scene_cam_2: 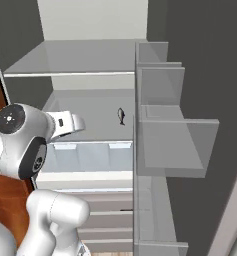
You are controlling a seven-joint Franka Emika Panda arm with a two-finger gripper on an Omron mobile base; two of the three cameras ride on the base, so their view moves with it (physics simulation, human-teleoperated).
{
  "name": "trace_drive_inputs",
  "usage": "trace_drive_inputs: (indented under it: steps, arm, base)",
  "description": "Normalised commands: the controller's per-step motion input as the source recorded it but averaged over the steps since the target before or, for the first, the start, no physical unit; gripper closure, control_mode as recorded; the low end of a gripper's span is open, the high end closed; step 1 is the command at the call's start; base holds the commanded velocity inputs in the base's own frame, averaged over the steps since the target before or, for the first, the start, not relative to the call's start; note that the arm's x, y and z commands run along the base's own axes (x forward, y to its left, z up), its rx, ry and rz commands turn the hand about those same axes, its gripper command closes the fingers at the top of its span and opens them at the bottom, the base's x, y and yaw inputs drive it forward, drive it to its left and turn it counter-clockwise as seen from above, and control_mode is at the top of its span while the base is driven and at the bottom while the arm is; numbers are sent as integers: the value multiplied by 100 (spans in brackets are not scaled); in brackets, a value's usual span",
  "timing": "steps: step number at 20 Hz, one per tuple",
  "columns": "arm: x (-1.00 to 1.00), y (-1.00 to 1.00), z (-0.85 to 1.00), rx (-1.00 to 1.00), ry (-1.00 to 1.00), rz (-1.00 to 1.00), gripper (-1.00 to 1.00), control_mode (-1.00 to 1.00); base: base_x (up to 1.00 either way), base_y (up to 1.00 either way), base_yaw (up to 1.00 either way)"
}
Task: Place one onion and one fish in each tupperware on the nearby counter, to pack two identical lunches.
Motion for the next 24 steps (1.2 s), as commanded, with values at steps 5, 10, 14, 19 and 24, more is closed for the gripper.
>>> trace_drive_inputs:
  steps: [5,10,14,19,24]
  arm:
    - [19,-12,-35,2,0,-20,-100,-100]
    - [25,-37,-26,9,0,-14,-100,-100]
    - [16,2,-14,12,0,-6,-100,-100]
    - [15,1,-14,10,0,-1,-100,-100]
    - [37,0,-15,3,0,0,-100,-100]
  base:
    - [0,0,0]
    - [0,0,0]
    - [0,0,0]
    - [0,0,0]
    - [0,0,0]
